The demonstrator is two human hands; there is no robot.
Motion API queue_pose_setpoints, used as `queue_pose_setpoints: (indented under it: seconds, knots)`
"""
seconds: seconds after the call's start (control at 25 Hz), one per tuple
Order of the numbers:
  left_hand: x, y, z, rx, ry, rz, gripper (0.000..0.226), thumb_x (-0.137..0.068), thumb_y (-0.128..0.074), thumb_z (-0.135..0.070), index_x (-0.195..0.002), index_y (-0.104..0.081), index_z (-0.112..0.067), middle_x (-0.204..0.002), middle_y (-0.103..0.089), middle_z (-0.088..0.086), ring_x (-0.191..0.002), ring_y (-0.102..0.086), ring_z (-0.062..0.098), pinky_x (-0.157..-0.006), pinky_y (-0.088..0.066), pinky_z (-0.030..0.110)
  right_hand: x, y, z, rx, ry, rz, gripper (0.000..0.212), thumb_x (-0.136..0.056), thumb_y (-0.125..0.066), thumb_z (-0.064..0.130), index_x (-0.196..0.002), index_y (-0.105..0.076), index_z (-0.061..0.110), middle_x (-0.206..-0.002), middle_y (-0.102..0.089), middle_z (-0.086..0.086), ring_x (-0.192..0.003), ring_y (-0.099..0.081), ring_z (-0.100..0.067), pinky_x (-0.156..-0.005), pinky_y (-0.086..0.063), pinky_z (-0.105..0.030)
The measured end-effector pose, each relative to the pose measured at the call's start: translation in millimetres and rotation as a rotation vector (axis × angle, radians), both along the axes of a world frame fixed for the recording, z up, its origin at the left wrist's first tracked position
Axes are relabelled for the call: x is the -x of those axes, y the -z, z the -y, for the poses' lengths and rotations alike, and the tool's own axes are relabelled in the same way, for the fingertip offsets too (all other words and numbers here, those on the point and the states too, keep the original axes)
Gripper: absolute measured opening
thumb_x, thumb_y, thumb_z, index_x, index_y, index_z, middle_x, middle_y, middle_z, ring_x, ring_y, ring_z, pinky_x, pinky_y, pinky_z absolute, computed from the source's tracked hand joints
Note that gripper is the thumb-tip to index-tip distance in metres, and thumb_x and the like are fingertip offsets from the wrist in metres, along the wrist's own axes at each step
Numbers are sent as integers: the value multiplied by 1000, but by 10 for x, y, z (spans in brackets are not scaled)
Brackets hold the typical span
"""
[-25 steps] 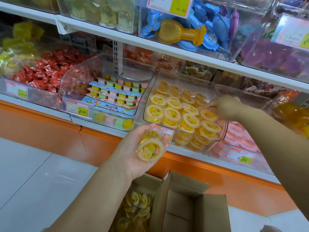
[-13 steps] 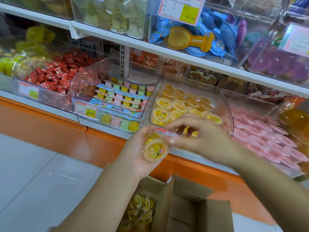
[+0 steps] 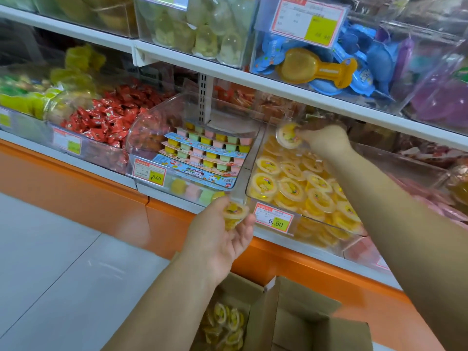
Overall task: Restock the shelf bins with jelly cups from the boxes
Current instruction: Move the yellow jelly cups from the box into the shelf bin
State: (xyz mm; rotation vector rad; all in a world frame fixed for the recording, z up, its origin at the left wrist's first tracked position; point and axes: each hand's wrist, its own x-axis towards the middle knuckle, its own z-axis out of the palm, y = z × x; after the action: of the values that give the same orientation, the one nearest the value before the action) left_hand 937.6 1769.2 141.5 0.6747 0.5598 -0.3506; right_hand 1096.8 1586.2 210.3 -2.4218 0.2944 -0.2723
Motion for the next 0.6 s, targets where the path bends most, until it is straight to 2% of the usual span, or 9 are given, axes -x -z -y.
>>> queue_pose_setpoints:
  seconds: [0.08,0.16,0.24,0.36,0.44,0.48,0.6]
  knots:
    - [-3,0,-37,-29,26,14,27,-99,-56,-25,-109,-65,-1,-71,-71,9,-57,-65,13,-40,-47,19,-278,134,-46,148,-48,-219,29,-93,-57,41,-95,-66,13,-83,-59,-7,-81,-59,-23,-61,-41,-26]
    - [-7,7,-73,-57,44,26,29,-98,-56,-23,-112,-66,1,-73,-69,9,-57,-65,12,-40,-47,18,-430,319,-87,17,-63,-277,14,-92,-62,28,-93,-61,14,-89,-57,-8,-72,-54,-18,-61,-44,-24]
    - [-3,12,-97,-78,50,33,31,-98,-57,-23,-116,-65,2,-75,-70,10,-57,-66,12,-41,-47,18,-487,472,-93,-36,-31,-267,19,-85,-71,27,-88,-63,10,-89,-62,-10,-72,-54,-19,-64,-47,-25]
    - [15,4,-103,-71,51,56,28,-98,-58,-20,-119,-63,-1,-78,-72,12,-63,-69,16,-43,-49,19,-434,519,-110,89,-85,-228,36,-88,-67,31,-110,-68,2,-104,-67,-13,-92,-60,-24,-85,-48,-33]
    - [26,5,-98,-45,37,81,25,-98,-58,-15,-122,-60,-5,-86,-75,15,-71,-74,20,-45,-52,21,-336,470,-85,174,-119,-168,38,-93,-61,32,-119,-66,5,-117,-66,-15,-109,-60,-29,-95,-47,-36]
    - [29,8,-93,-28,34,91,26,-98,-58,-12,-124,-59,-8,-95,-75,17,-76,-76,24,-48,-54,23,-279,439,-62,181,-115,-118,36,-93,-60,33,-119,-67,9,-119,-66,-13,-110,-61,-28,-95,-47,-37]
    - [21,11,-65,42,38,122,31,-99,-55,-5,-130,-56,-7,-114,-70,24,-91,-74,33,-62,-62,34,8,346,-46,34,-116,92,20,-91,-61,31,-101,-73,18,-105,-72,-7,-83,-61,-16,-78,-50,-31]
